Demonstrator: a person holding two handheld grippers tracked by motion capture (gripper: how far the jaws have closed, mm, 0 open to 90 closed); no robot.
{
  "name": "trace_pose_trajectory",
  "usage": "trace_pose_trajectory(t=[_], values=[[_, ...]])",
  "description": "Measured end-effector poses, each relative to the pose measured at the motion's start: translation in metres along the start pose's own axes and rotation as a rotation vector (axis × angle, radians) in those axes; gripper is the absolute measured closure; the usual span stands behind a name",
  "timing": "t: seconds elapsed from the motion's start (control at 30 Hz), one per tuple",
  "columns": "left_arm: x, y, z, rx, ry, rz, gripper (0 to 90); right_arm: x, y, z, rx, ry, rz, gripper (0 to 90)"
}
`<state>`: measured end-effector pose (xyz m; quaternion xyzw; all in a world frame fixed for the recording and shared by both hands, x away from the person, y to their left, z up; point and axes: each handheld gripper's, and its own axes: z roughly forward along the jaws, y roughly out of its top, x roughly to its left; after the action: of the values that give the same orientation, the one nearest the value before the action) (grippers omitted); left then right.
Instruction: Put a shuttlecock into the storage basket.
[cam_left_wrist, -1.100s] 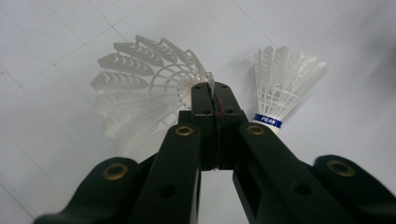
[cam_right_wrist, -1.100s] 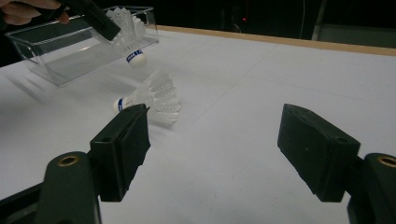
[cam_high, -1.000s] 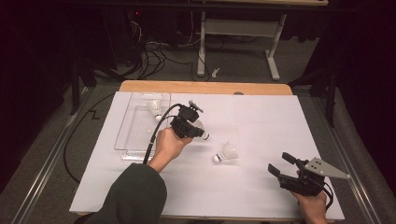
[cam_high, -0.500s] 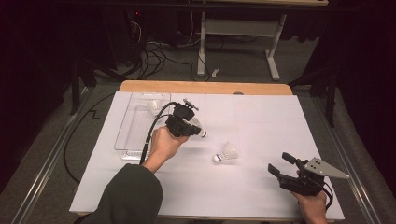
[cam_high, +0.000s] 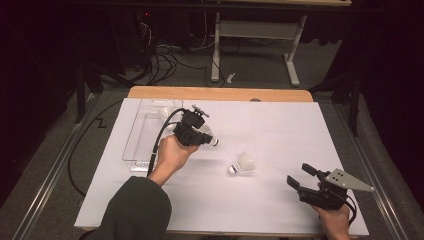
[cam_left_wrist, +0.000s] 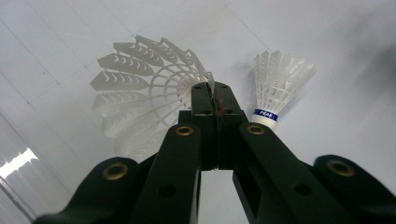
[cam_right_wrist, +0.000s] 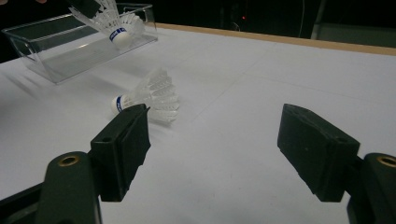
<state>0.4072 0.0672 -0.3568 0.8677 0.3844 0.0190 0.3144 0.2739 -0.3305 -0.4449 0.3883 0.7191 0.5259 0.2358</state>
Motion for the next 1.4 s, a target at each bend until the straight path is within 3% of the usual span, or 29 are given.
trace_pose_trajectory(t=[1.4], values=[[0.014,-0.015,-0.026,-0.057,0.034,-0.039,89.9,0.000,0.000,0.000,-0.004,-0.001,0.000,25.7]])
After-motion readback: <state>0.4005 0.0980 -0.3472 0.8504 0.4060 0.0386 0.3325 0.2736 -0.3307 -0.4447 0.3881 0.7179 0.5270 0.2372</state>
